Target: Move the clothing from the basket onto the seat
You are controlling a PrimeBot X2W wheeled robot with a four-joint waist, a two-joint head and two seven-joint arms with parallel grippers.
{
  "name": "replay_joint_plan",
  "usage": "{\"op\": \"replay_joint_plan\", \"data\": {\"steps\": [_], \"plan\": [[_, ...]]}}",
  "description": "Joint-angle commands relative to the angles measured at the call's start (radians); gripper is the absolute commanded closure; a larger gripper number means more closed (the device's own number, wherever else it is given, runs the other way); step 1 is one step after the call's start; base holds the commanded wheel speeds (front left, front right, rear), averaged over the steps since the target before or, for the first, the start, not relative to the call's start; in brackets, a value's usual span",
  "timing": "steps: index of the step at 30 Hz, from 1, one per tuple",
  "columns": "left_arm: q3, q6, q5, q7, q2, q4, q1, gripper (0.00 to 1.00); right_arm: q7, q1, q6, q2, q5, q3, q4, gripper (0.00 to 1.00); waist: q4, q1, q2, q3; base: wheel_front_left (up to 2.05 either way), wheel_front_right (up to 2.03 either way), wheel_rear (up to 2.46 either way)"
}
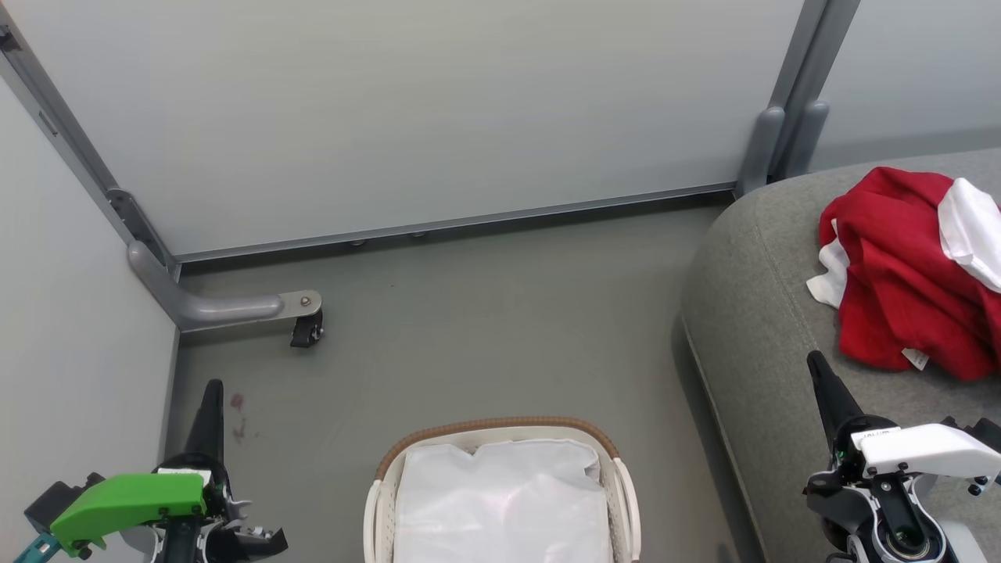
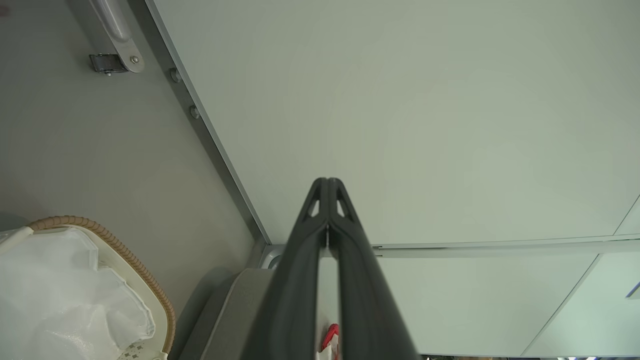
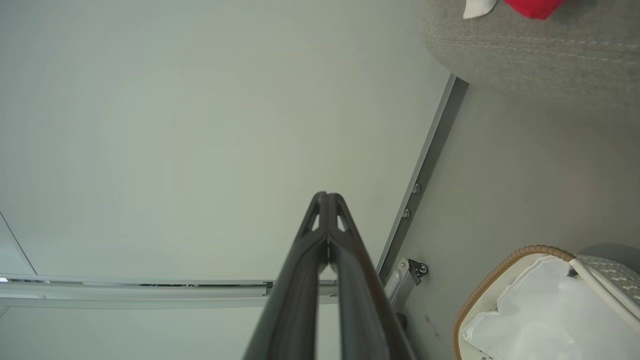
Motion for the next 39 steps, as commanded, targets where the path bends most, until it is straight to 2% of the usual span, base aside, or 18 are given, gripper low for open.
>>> {"op": "replay_joint_plan", "data": {"steps": [1,19,39], "plan": [[0.006,-0.002,-0.019,0.006,0.006,-0.008,-0.023,1.00,0.008,0.008,-0.001,-0.006,0.024,-0.006,-0.009,1.00,0.001,0.0000,0.0000,-0.001,0.00,0.00,0.00],[0.012,-0.002,-0.133,0.039,0.007,-0.015,-0.033,1.00,0.038,0.014,-0.001,-0.007,0.152,-0.021,-0.022,1.00,0.014,0.0000,0.0000,-0.007,0.00,0.00,0.00],[0.012,-0.002,-0.128,0.038,0.007,-0.013,-0.030,1.00,0.038,0.014,-0.001,-0.007,0.148,-0.020,-0.021,1.00,0.014,0.0000,0.0000,-0.007,0.00,0.00,0.00]]}}
